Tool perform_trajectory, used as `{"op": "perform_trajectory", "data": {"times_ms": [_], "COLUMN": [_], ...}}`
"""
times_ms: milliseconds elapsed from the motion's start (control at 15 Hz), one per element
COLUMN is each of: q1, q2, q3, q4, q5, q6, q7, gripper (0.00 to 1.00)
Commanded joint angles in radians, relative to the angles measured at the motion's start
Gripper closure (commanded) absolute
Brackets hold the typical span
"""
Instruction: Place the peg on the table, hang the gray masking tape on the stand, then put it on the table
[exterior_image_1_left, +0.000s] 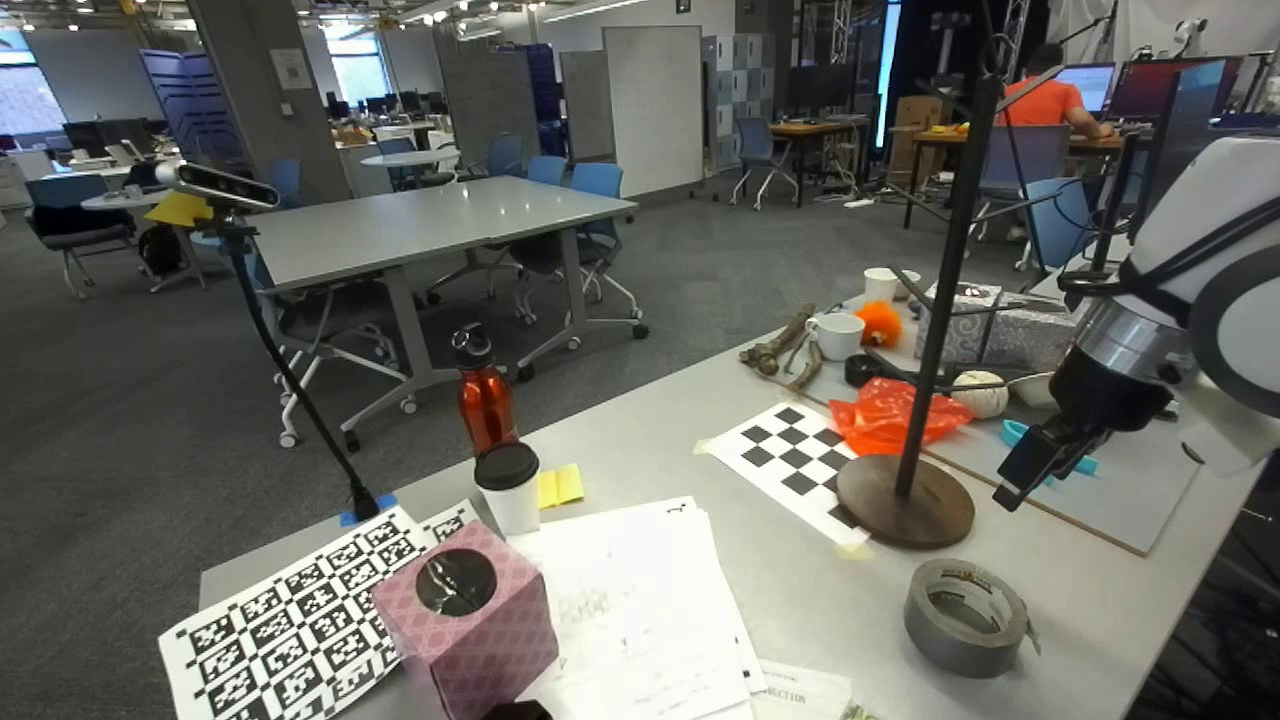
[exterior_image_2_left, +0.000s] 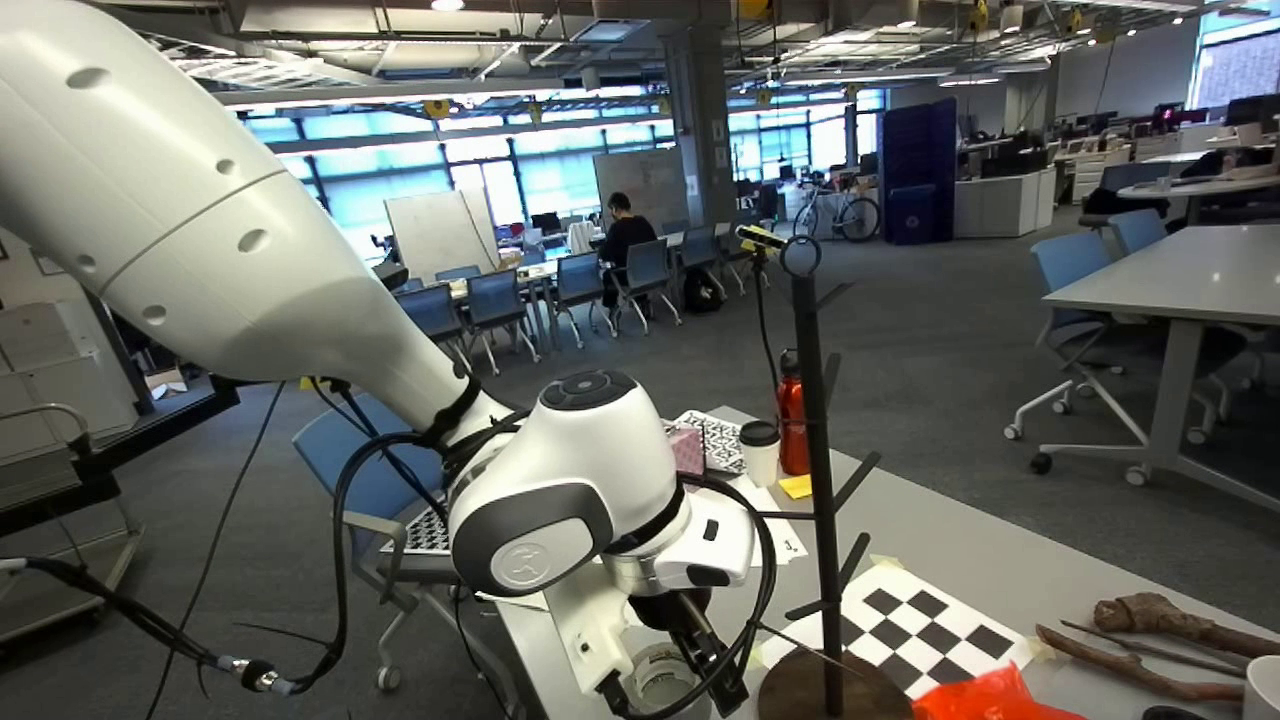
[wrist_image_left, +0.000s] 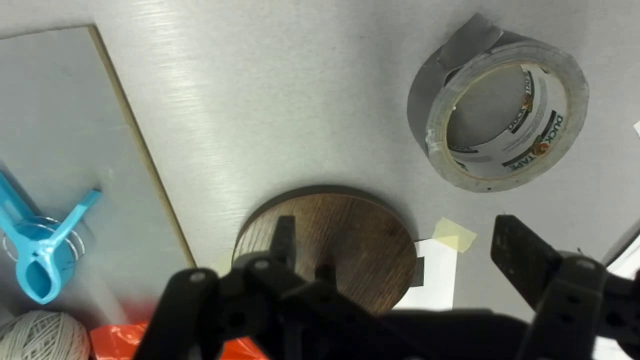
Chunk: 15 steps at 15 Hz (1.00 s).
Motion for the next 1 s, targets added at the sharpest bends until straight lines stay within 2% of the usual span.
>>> {"op": "perform_trajectory", "data": {"times_ms": [0, 67, 133, 667, 933], "q1": [-0.007, -0.013, 0.011, 0.011, 0.061], "q2": [0.002, -0.004, 0.004, 0.004, 0.003], "q3": [0.021, 0.032, 0.001, 0.010, -0.030], "q4": [0.004, 0.005, 0.001, 0.001, -0.013], "q5": [0.037, 0.053, 0.008, 0.021, -0.047], "q6": [-0.031, -0.046, -0.016, -0.021, 0.008], "q7": [-0.038, -0.050, -0.002, -0.007, 0.094], "gripper": [0.00, 0.00, 0.00, 0.00, 0.00]}}
